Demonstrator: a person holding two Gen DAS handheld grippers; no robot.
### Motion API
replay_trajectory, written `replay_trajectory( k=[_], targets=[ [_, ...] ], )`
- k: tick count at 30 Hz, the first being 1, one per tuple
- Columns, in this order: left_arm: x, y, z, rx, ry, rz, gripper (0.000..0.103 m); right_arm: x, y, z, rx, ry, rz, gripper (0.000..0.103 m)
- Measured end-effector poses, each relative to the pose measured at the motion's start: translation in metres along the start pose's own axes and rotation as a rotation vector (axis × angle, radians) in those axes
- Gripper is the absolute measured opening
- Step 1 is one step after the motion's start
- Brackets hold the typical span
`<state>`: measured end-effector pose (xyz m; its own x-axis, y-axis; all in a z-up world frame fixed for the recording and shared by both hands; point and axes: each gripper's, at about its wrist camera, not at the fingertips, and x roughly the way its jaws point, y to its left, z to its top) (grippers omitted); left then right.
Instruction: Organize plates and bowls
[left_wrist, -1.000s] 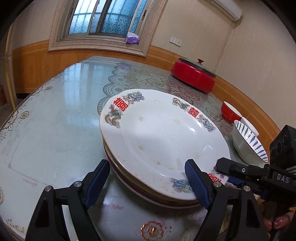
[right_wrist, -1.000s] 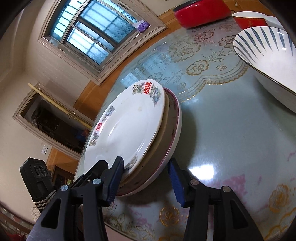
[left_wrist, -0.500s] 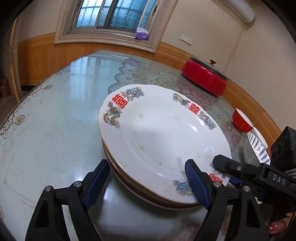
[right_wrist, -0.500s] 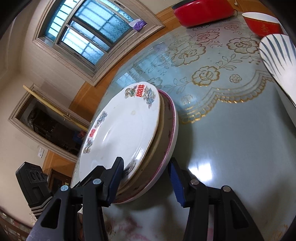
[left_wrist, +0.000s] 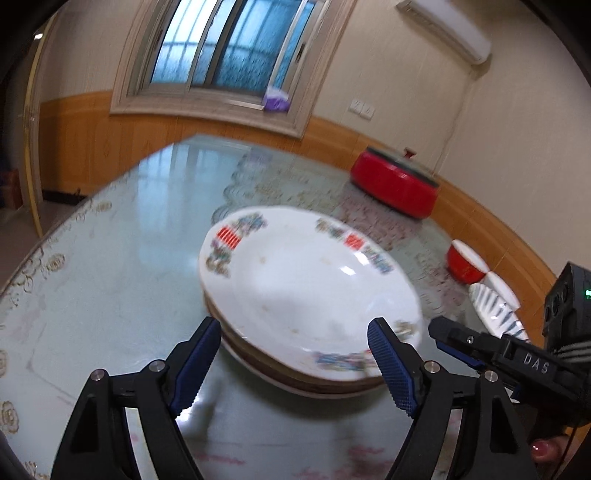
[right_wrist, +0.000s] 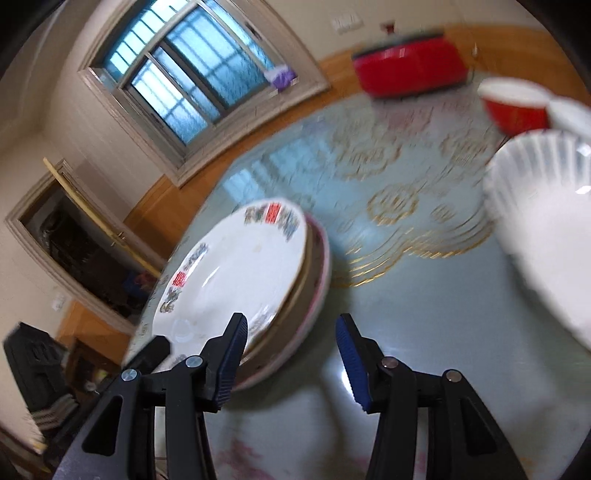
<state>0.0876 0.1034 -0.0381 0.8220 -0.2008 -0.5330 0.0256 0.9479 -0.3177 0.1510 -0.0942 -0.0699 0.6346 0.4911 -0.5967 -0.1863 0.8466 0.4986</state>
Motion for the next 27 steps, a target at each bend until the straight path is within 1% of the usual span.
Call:
replay_trajectory(
  k=[2, 4, 7, 11, 14, 19, 21, 22, 25, 27],
  targets=[
    [-0.010, -0.010, 0.002, 0.027, -0.030, -0.027, 0.085, -0.019, -0.004, -0.003, -0.011, -0.039, -0.018, 0.051],
    [-0.017, -0.025, 0.003, 0.063, -0.043, -0.059, 0.094, -0.039, -0.012, -0.006, -0.008, -0.074, -0.039, 0.051],
    [-0.020, -0.051, 0.005, 0.131, -0.043, -0.100, 0.096, -0.069, -0.029, -0.007, 0.016, -0.122, -0.069, 0.051],
    [-0.016, -0.089, 0.001, 0.242, -0.036, -0.121, 0.100, -0.108, -0.052, -0.001, 0.045, -0.200, -0.129, 0.051],
    [-0.007, -0.116, 0.001, 0.295, 0.003, -0.160, 0.100, -0.132, -0.070, 0.005, 0.075, -0.238, -0.183, 0.051],
    [0.009, -0.147, 0.002, 0.312, 0.059, -0.241, 0.100, -0.162, -0.117, 0.012, 0.197, -0.298, -0.277, 0.051],
    [0.016, -0.156, 0.003, 0.309, 0.073, -0.257, 0.100, -0.170, -0.137, 0.012, 0.241, -0.318, -0.312, 0.051],
    [0.020, -0.161, 0.003, 0.312, 0.082, -0.259, 0.100, -0.172, -0.148, 0.013, 0.267, -0.315, -0.328, 0.051],
    [0.033, -0.178, 0.004, 0.314, 0.114, -0.268, 0.100, -0.172, -0.178, 0.017, 0.337, -0.293, -0.339, 0.051],
    [0.043, -0.187, 0.005, 0.306, 0.133, -0.283, 0.100, -0.168, -0.186, 0.018, 0.358, -0.271, -0.348, 0.051]
  ],
)
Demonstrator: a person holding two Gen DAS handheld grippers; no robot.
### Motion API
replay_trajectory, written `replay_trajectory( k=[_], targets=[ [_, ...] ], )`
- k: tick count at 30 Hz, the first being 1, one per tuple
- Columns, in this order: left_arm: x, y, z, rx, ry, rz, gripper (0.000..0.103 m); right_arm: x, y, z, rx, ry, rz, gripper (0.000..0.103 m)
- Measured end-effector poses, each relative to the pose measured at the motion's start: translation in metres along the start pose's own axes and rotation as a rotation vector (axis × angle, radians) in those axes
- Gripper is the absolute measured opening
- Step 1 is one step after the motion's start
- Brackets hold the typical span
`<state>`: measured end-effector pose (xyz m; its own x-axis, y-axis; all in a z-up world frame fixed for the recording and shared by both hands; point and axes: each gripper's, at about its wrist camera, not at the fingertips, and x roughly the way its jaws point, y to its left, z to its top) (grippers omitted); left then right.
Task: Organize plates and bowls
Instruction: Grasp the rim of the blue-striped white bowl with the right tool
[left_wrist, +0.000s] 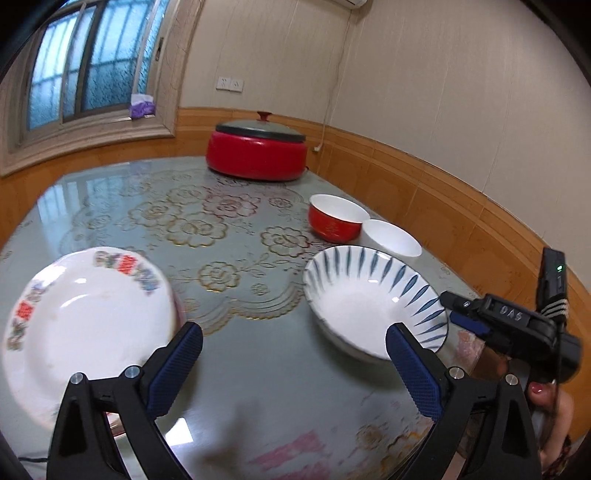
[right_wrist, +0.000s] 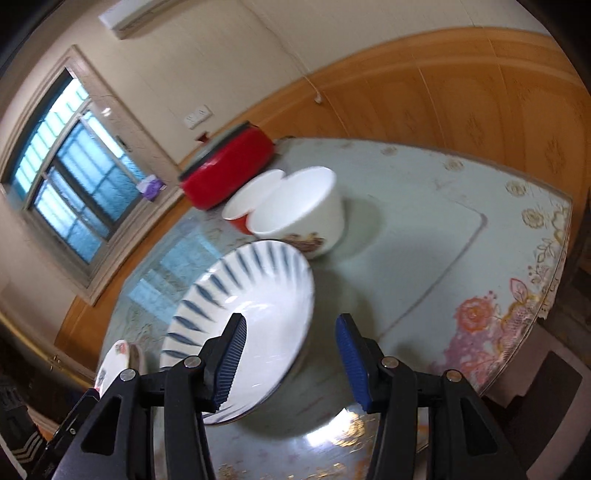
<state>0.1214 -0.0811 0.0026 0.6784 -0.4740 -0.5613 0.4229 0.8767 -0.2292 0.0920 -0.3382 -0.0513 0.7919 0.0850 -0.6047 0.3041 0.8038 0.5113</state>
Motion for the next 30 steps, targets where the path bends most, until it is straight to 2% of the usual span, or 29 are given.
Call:
replay_trajectory(
  k=[9, 14, 22, 27, 28, 30],
  targets=[
    [0.048, -0.014, 0.010, -0.004, 0.064, 0.037, 0.098, 0.033, -0.006, 0.014, -0.027, 0.058, 0.031, 0.051],
    [0.073, -0.013, 0.014, -0.032, 0.118, 0.040, 0.094, 0.046, -0.003, 0.018, -0.057, 0.093, 0.056, 0.038],
    [0.105, -0.014, 0.017, -0.039, 0.186, 0.042, 0.074, 0.058, 0.002, 0.017, -0.100, 0.135, 0.061, 0.025],
    [0.122, -0.015, 0.018, -0.027, 0.226, 0.040, 0.062, 0.070, -0.007, 0.013, -0.066, 0.195, 0.081, 0.024],
    [0.125, -0.016, 0.017, -0.020, 0.234, 0.038, 0.059, 0.072, -0.009, 0.012, -0.060, 0.200, 0.090, 0.017],
    [0.130, -0.016, 0.017, -0.013, 0.246, 0.041, 0.056, 0.073, -0.010, 0.011, -0.069, 0.202, 0.099, 0.016]
  ],
)
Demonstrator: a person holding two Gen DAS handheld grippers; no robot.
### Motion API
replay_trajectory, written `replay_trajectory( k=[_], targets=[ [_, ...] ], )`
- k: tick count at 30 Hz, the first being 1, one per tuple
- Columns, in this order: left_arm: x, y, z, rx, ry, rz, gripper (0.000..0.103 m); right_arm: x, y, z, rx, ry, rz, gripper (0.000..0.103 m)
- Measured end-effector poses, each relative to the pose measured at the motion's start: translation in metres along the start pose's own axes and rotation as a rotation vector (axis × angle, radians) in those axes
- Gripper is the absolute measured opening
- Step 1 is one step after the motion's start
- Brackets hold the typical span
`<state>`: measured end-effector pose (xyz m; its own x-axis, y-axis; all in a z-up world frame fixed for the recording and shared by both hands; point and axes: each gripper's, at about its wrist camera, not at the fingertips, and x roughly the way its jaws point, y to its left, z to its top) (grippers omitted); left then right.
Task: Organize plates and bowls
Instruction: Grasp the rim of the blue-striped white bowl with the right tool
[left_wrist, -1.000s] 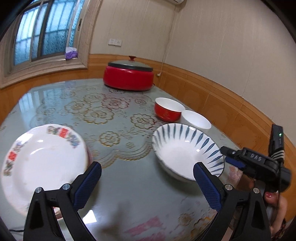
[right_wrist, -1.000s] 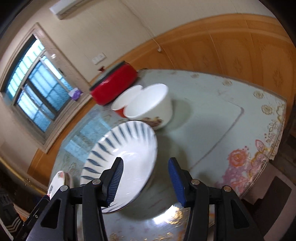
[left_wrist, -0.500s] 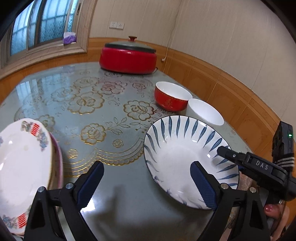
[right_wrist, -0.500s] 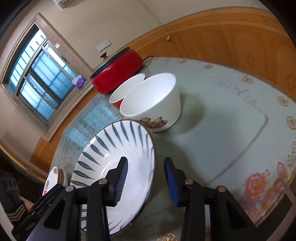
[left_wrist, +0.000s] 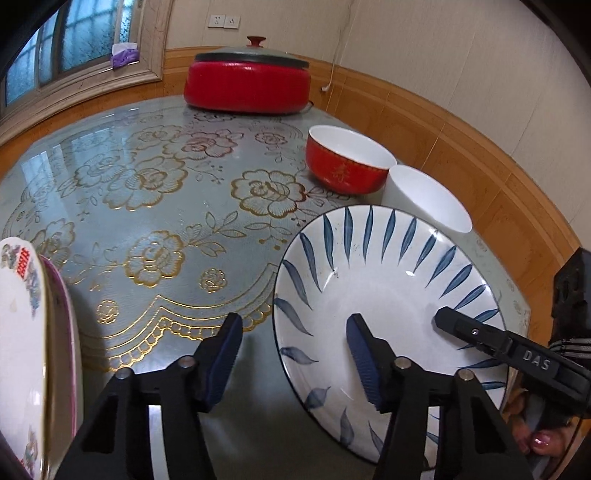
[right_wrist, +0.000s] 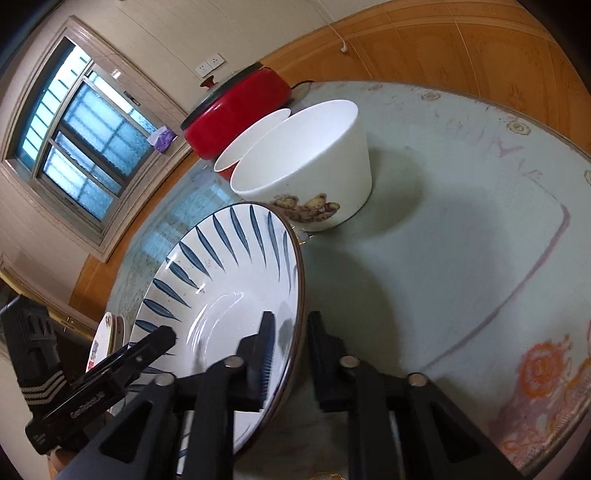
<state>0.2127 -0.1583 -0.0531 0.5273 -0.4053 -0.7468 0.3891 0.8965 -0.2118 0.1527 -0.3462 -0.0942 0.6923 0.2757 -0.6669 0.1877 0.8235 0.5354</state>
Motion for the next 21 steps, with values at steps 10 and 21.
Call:
replay_trajectory(
  k=[10, 21],
  targets=[
    [0.015, -0.008, 0.000, 0.056, 0.035, -0.062, 0.026, 0.003, 0.002, 0.002, -0.060, 0.008, 0.010, 0.016],
    [-0.001, -0.011, -0.009, 0.093, -0.001, 0.004, 0.023, 0.005, 0.005, 0.001, -0.026, 0.011, -0.002, 0.015]
  ],
)
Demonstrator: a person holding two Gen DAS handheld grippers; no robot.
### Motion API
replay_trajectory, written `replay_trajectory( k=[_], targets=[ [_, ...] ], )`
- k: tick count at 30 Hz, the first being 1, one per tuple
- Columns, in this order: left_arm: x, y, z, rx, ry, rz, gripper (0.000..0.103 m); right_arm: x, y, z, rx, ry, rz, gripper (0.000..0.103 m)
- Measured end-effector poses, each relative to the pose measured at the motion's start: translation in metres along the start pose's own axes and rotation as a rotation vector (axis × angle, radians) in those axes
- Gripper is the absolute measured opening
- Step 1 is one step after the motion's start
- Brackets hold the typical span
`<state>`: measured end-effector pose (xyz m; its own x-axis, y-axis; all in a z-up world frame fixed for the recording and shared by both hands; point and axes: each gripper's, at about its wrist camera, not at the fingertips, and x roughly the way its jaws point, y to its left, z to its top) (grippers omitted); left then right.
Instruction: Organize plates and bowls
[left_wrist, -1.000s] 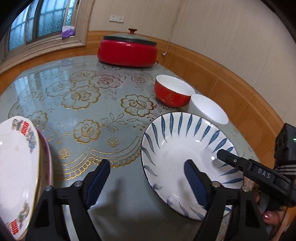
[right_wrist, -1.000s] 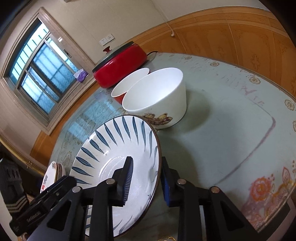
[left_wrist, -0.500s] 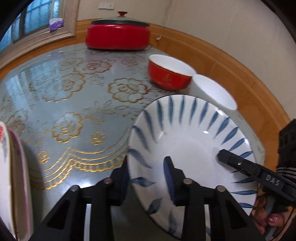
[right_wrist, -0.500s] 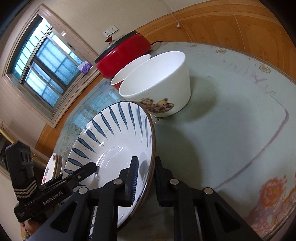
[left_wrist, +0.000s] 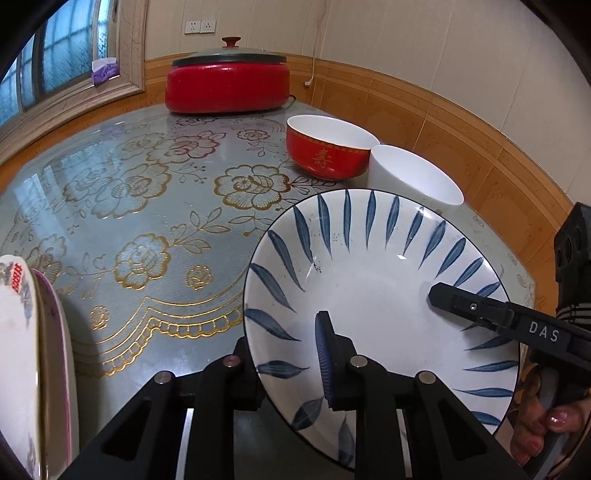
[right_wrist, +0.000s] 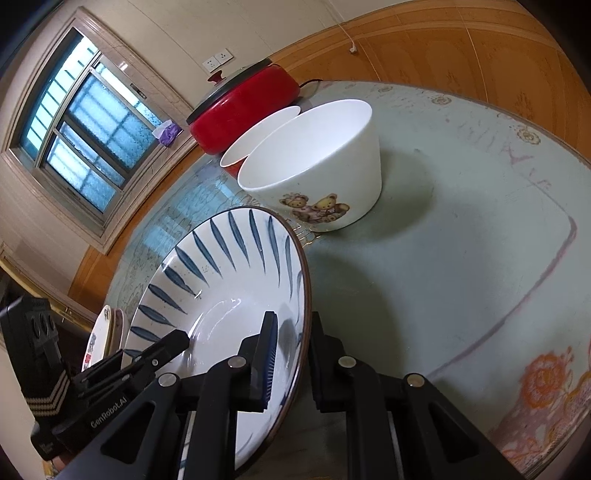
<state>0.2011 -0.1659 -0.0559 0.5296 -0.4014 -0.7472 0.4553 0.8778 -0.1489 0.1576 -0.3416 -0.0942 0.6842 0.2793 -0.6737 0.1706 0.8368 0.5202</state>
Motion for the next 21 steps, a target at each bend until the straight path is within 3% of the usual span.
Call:
replay_trajectory(
  k=[21],
  targets=[
    [-0.045, 0.043, -0.002, -0.127, -0.090, 0.010, 0.023, 0.003, 0.052, 0.010, -0.071, 0.001, 0.049, 0.015]
  ],
)
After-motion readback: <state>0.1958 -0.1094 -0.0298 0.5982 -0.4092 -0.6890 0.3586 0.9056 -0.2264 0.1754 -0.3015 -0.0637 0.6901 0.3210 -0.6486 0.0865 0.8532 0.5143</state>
